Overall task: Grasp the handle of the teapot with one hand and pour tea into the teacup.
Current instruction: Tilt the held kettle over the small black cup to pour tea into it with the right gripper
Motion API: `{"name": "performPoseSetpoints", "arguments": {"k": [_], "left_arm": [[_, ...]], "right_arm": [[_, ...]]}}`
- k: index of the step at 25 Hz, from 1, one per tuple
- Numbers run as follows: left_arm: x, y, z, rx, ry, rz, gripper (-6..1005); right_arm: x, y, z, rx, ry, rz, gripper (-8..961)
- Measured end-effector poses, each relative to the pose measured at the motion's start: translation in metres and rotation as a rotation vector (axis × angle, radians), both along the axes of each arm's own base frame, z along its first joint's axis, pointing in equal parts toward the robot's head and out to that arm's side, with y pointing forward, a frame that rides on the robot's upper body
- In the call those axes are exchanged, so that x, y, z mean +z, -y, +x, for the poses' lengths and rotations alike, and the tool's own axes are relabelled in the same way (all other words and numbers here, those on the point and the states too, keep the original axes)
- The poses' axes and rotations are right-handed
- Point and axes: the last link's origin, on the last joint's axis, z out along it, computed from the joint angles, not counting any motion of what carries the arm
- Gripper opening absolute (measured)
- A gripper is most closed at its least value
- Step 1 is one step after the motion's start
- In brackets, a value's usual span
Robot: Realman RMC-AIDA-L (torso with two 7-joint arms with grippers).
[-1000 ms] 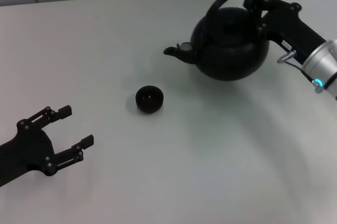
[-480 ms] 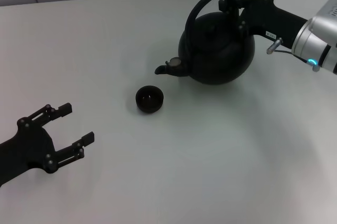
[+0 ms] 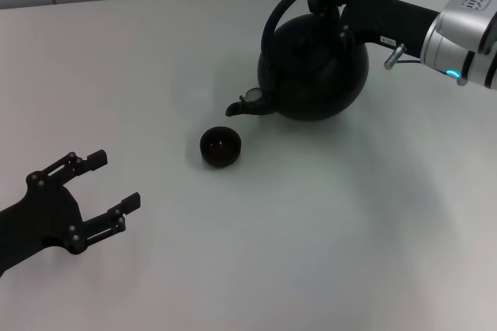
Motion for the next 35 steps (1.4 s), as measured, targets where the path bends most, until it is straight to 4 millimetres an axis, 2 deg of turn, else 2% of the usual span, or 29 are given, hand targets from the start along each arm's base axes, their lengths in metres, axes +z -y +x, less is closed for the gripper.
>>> {"name": "performPoseSetpoints", "arguments": {"k": [35], "left_arm": [[0.001,-0.002,0.001,0.006,0.007,0.008,800]], "right_arm": [[-0.010,-0.005,-0.029,0.266,0.185,0.052,103]]}}
